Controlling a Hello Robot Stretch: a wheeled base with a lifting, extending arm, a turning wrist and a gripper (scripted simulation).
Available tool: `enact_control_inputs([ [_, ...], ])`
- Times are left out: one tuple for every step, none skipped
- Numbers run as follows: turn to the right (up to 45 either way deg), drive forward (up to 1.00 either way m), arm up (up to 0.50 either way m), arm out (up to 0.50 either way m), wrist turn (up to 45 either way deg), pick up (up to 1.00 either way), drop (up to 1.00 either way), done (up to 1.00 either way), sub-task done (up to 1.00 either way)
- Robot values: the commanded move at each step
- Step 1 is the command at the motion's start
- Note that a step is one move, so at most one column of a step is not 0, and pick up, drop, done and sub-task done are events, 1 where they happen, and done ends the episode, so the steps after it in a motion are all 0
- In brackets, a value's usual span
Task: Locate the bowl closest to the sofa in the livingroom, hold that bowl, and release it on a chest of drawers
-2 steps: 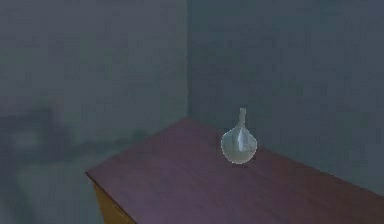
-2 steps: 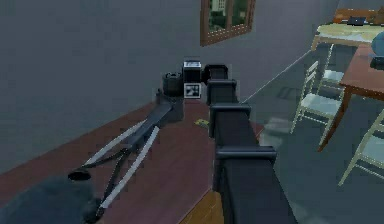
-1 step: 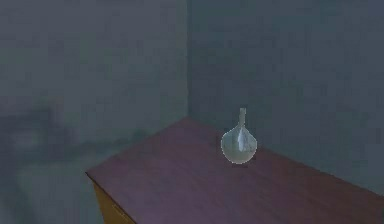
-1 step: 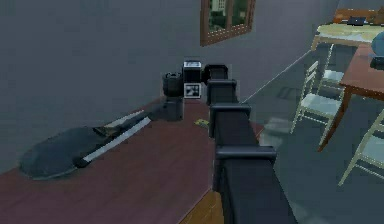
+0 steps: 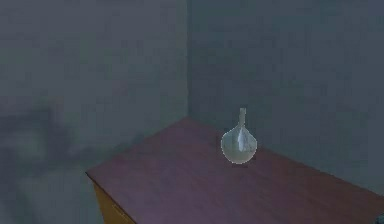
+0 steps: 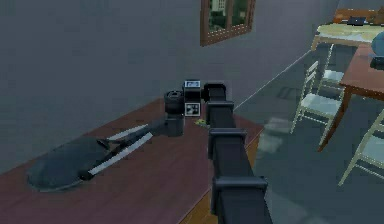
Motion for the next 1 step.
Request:
enact_control_inputs([
  [0.0,0.00,-0.32,0.00,0.0,0.00,0.00,0.00,0.00],
])
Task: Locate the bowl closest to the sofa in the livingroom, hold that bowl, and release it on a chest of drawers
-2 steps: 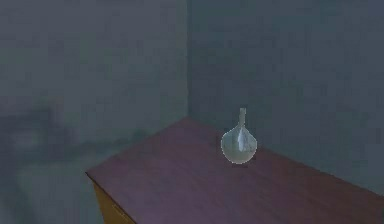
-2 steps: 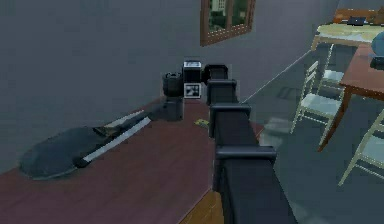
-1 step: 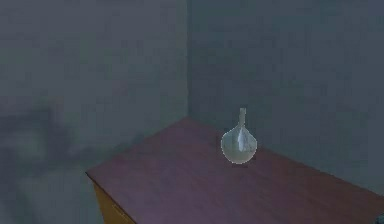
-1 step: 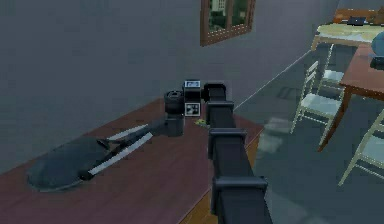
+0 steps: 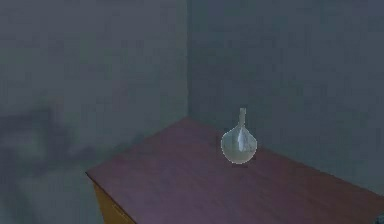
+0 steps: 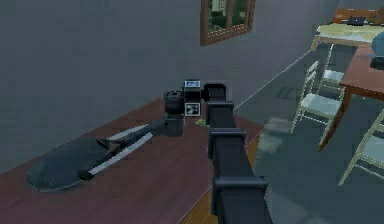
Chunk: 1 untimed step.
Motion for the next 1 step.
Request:
enact_control_inputs([
  [0.0,0.00,0.00,0.00,0.0,0.00,1.00,0.00,0.00],
])
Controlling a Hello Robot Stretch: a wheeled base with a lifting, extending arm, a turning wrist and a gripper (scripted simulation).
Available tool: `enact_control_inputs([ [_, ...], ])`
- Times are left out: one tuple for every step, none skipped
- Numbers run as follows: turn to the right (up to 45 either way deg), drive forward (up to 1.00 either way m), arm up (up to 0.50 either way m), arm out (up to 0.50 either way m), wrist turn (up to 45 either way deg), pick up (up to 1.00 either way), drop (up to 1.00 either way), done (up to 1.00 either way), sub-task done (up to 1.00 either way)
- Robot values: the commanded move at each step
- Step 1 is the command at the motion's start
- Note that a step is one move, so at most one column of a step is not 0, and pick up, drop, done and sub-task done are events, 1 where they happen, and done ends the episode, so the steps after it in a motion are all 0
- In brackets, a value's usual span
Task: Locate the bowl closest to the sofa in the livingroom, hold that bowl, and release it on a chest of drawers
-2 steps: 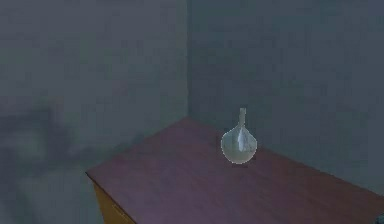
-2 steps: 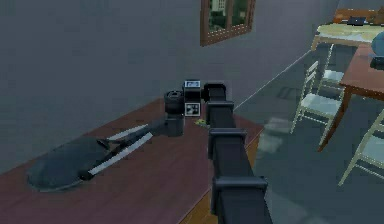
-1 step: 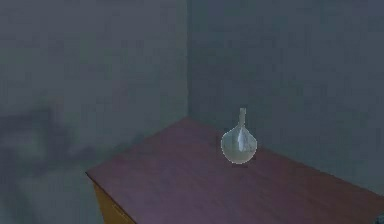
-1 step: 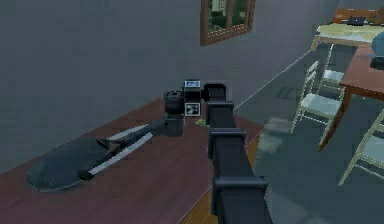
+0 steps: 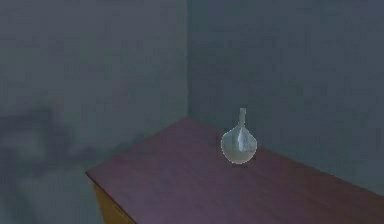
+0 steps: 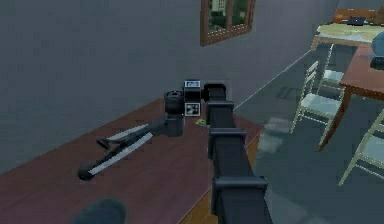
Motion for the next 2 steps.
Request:
enact_control_inputs([
  [0.0,0.00,0.04,0.00,0.0,0.00,0.00,0.00,0.00],
  [0.0,0.00,0.00,-0.08,0.0,0.00,0.00,0.00,0.00],
])
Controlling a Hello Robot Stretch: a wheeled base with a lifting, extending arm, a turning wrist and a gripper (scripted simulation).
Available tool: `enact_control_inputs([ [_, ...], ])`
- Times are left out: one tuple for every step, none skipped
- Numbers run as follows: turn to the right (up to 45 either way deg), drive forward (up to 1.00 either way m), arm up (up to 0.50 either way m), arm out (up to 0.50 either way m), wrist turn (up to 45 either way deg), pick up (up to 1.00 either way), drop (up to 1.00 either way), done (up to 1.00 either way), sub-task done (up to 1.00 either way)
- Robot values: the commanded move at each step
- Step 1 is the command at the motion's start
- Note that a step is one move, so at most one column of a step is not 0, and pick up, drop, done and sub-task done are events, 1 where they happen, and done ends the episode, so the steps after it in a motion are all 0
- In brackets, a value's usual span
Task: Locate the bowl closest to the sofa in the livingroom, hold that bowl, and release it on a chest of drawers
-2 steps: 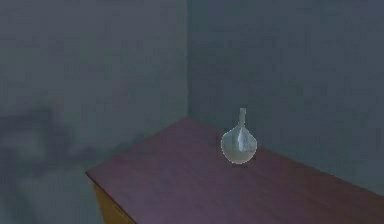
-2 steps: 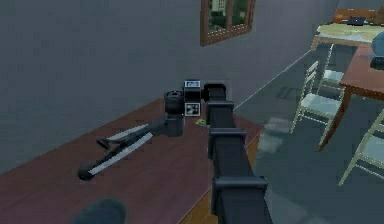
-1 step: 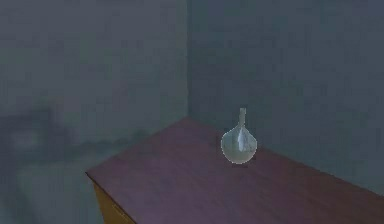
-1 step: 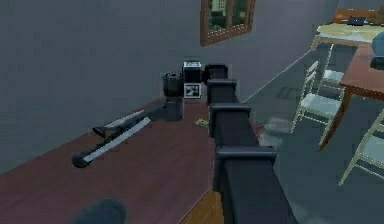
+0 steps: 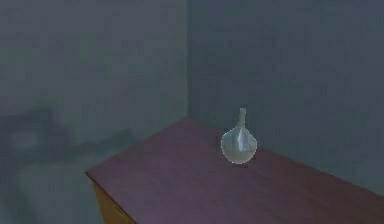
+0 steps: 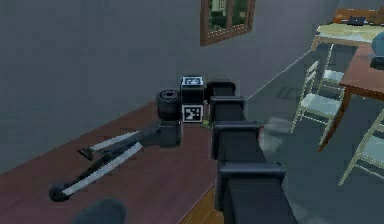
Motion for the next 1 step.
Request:
enact_control_inputs([
  [0.0,0.00,0.00,0.00,0.0,0.00,0.00,1.00,0.00],
])
